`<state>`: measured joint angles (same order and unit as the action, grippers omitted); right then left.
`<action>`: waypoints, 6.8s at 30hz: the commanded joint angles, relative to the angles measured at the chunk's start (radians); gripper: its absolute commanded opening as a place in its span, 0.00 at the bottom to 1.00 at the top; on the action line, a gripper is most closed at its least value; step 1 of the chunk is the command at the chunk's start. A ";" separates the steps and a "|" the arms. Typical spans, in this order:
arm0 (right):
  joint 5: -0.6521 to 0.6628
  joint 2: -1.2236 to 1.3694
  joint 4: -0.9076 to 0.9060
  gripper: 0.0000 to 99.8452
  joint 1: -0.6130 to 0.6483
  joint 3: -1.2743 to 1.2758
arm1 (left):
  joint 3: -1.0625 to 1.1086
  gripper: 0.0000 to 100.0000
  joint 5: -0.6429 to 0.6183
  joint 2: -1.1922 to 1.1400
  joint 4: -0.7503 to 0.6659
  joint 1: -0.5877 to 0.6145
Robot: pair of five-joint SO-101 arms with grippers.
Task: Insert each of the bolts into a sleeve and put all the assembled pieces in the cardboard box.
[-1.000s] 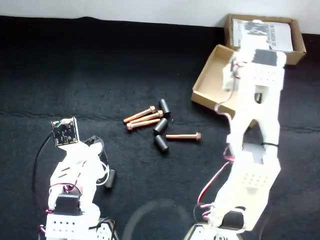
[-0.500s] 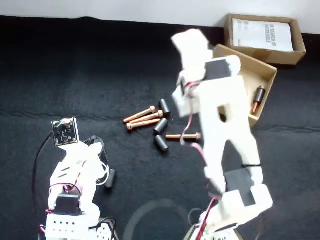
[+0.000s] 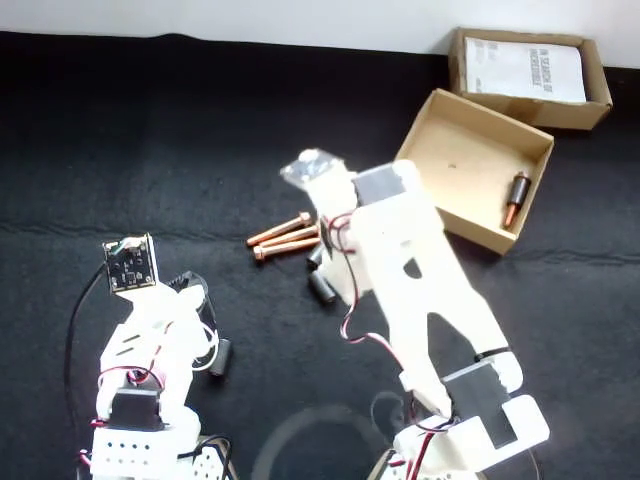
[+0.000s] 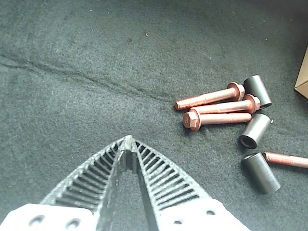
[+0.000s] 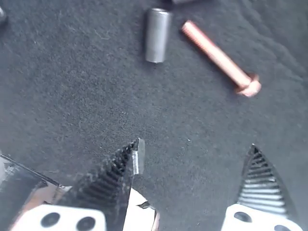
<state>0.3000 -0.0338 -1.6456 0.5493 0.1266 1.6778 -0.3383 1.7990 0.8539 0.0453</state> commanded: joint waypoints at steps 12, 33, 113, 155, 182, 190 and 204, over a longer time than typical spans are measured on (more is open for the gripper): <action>0.060 0.022 0.323 0.30 0.085 0.166 | 0.018 0.01 0.005 0.007 0.002 0.010; 0.029 0.338 0.452 0.30 0.140 -0.036 | 0.018 0.01 0.005 0.008 0.000 0.010; -0.130 0.516 -0.116 0.04 0.012 -0.782 | 0.018 0.01 0.005 0.008 -0.002 0.012; -0.129 -1.391 0.360 0.04 -1.230 0.866 | 0.018 0.01 0.058 0.005 0.087 -0.079; 0.115 -1.794 0.582 0.04 -1.883 1.475 | -0.105 0.01 0.855 0.005 0.222 -0.101; -0.115 -1.794 0.756 0.04 -1.871 1.557 | -0.401 0.01 0.838 -0.220 0.281 -0.101; -0.187 -1.794 0.828 0.04 -1.854 1.615 | -1.208 0.01 0.720 -1.319 0.425 -0.427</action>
<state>0.1204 -1.8090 -0.8677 -1.2889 1.6717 0.6268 0.3859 0.6621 1.2497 -0.2923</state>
